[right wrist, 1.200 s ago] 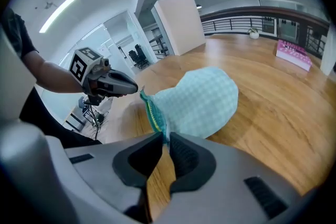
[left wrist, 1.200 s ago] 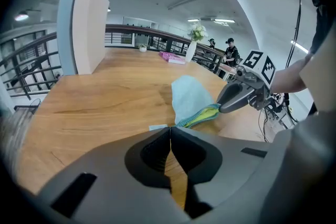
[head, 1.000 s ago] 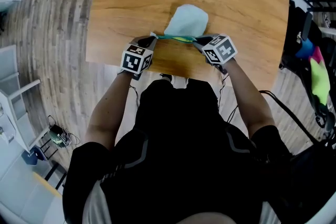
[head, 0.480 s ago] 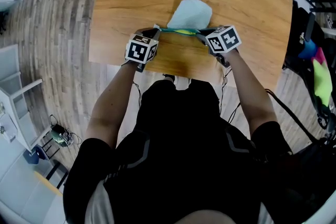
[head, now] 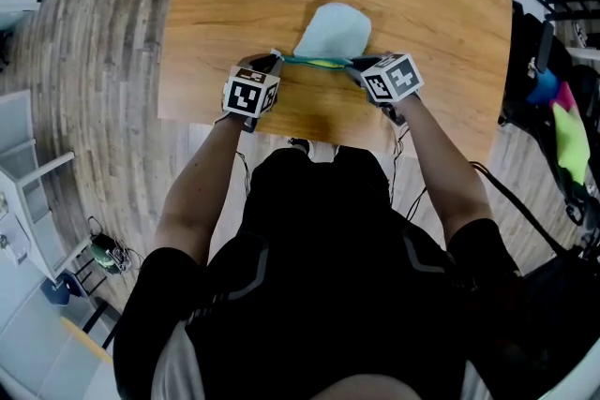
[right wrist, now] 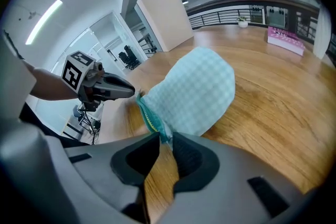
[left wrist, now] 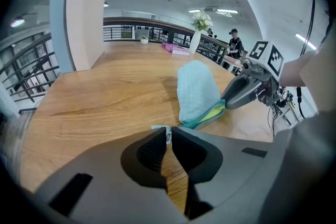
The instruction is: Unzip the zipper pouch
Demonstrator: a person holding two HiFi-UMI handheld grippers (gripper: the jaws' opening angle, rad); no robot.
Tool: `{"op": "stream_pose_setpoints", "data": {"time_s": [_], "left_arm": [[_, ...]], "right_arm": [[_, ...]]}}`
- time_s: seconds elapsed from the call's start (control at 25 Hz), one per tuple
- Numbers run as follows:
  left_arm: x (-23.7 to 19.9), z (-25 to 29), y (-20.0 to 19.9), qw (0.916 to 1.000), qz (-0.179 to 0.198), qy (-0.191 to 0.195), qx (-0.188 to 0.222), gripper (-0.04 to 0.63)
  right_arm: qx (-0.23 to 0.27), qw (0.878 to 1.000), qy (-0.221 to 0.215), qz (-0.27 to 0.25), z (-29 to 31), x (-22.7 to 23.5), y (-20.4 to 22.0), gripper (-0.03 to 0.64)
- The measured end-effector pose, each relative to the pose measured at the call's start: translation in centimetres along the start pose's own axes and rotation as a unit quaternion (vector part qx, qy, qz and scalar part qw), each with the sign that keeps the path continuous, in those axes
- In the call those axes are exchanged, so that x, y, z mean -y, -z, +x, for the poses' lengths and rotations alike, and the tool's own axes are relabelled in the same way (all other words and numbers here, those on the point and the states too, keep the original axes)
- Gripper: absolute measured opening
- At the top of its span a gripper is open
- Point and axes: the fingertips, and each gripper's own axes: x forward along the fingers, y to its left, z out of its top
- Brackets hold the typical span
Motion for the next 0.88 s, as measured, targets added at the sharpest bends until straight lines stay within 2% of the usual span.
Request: {"op": "stream_pose_setpoints", "data": {"time_s": [0.12, 0.28, 0.44, 0.72, 0.88], "left_arm": [[-0.2, -1.0, -1.2, 0.9995, -0.012, 0.000, 0.030, 0.035], [0.3, -2.9, -2.6, 0.9980, -0.016, 0.003, 0.061, 0.102], [0.7, -5.4, -5.2, 0.9939, -0.019, -0.001, 0.109, 0.107], [1.7, -12.0, -11.1, 0.9764, -0.006, -0.006, 0.216, 0.107], [2.3, -16.6, -14.2, 0.9633, 0.012, -0.017, 0.268, 0.107]], "right_arm": [[0.019, 1.000, 0.009, -0.010, -1.2, -0.3, -1.1, 0.102], [0.054, 0.998, 0.022, -0.019, -3.6, -0.6, -2.2, 0.120], [0.096, 0.994, 0.037, -0.033, -7.3, -0.7, -3.9, 0.120], [0.193, 0.978, 0.060, -0.056, -15.8, -1.9, -8.7, 0.117], [0.251, 0.961, 0.073, -0.089, -21.5, -3.8, -12.3, 0.117]]}}
